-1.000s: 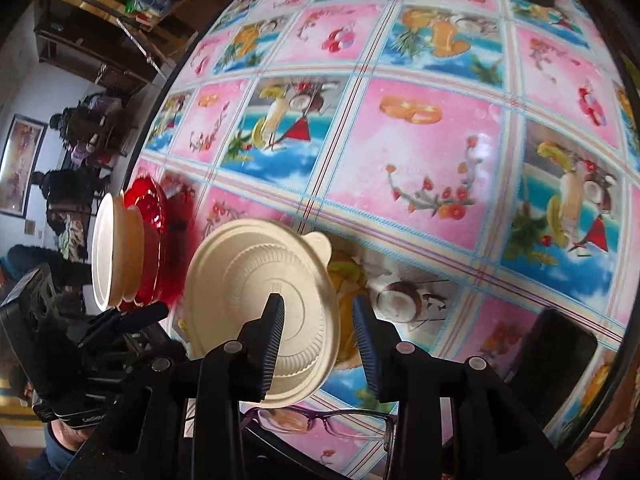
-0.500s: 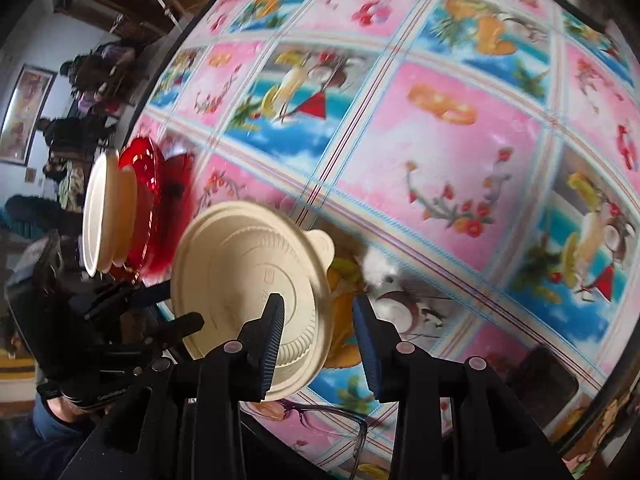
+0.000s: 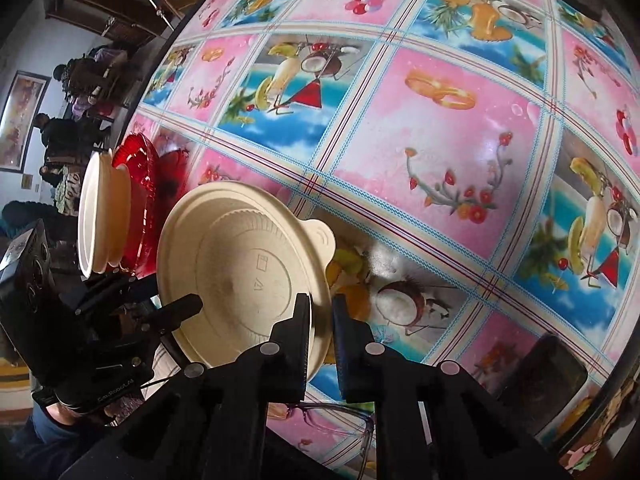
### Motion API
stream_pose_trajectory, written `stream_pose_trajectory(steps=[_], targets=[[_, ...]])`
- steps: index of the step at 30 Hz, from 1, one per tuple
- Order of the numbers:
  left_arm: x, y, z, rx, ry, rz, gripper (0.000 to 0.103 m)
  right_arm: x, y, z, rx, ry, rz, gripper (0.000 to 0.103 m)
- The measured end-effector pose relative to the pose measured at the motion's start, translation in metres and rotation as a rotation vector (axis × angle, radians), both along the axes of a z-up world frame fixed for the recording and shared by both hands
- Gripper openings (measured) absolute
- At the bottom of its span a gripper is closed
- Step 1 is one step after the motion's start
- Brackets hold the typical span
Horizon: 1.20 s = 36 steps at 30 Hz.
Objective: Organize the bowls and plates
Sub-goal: 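Carry the beige bowl with the right gripper over the plate stack, then lower the beige bowl onto the stack and open the right gripper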
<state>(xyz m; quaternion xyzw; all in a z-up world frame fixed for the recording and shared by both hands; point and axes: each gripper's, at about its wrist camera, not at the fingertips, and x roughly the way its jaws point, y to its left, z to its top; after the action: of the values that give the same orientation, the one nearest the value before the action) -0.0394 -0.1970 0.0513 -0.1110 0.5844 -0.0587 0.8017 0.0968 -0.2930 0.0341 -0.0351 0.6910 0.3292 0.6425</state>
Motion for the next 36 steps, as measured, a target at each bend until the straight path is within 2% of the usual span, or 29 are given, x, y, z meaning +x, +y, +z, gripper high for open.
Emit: stream_pose_trajectory(steps=[10,21,36], targets=[[-0.005,0.012,0.034,0.030,-0.081,0.016,0.032,-0.006,0.002,0.037,0.065,-0.041,-0.045,0.012],[-0.025,0.041,0.062,0.044,-0.139,0.071,0.032,-0.022,0.026,0.065,0.130,-0.061,-0.042,0.012],[-0.067,0.096,0.094,0.078,-0.201,0.204,0.032,-0.041,0.098,0.098,0.167,-0.112,0.090,0.012]])
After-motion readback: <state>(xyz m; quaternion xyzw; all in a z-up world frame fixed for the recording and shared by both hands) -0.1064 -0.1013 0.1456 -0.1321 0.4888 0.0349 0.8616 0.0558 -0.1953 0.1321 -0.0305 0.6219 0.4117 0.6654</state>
